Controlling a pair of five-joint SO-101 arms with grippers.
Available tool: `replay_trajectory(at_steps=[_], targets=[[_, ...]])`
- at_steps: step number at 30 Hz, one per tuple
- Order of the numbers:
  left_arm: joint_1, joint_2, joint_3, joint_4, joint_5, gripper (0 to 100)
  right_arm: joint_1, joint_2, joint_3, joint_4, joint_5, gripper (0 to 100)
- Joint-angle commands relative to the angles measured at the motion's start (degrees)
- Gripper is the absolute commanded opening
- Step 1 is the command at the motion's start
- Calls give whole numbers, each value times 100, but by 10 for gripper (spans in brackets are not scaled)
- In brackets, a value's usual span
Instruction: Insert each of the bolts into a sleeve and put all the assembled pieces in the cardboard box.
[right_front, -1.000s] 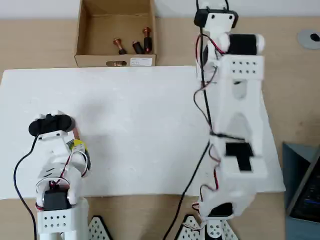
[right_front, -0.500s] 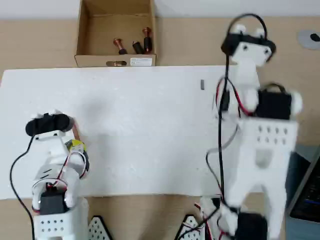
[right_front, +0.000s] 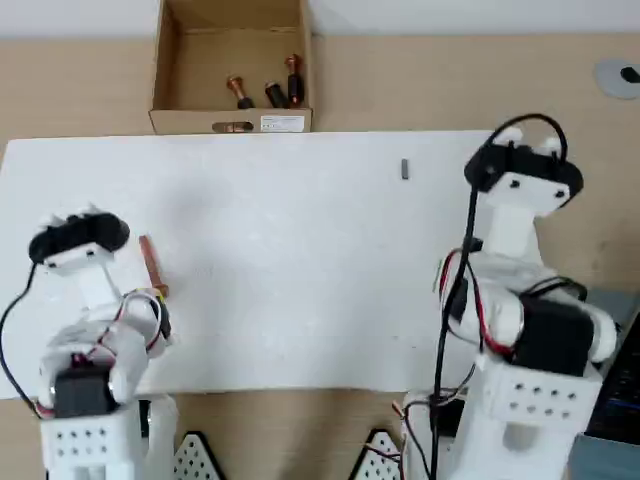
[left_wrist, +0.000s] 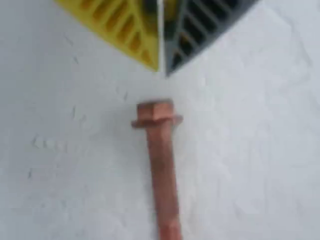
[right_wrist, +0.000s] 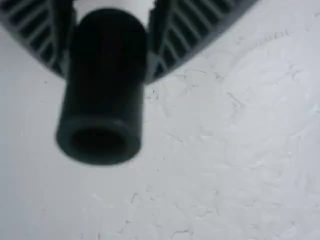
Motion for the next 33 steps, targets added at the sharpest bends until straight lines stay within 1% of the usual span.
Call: replay_trajectory(at_steps=[1, 4, 11, 13, 17, 19, 29, 33], targets=[[-35, 1253, -923, 44, 316, 5, 66, -391, 101, 79, -35, 9], [-44, 2167, -1459, 79, 422, 6, 66, -655, 127, 79, -44, 9], [-44, 3899, -2435, 70, 422, 11, 66, -1059, 127, 79, -53, 9], [-53, 4321, -2646, 70, 440, 46, 66, -1095, 136, 79, -105, 9], [-149, 5024, -3077, 70, 844, 146, 66, -1121, 145, 79, -290, 9], [-202, 5341, -3288, 44, 914, 169, 66, -1121, 145, 79, -290, 9], [-211, 6747, -3921, 35, 923, 167, 66, -1121, 145, 79, -273, 9], [-510, 7187, -4149, -105, 914, 167, 66, -1121, 145, 79, -264, 9]])
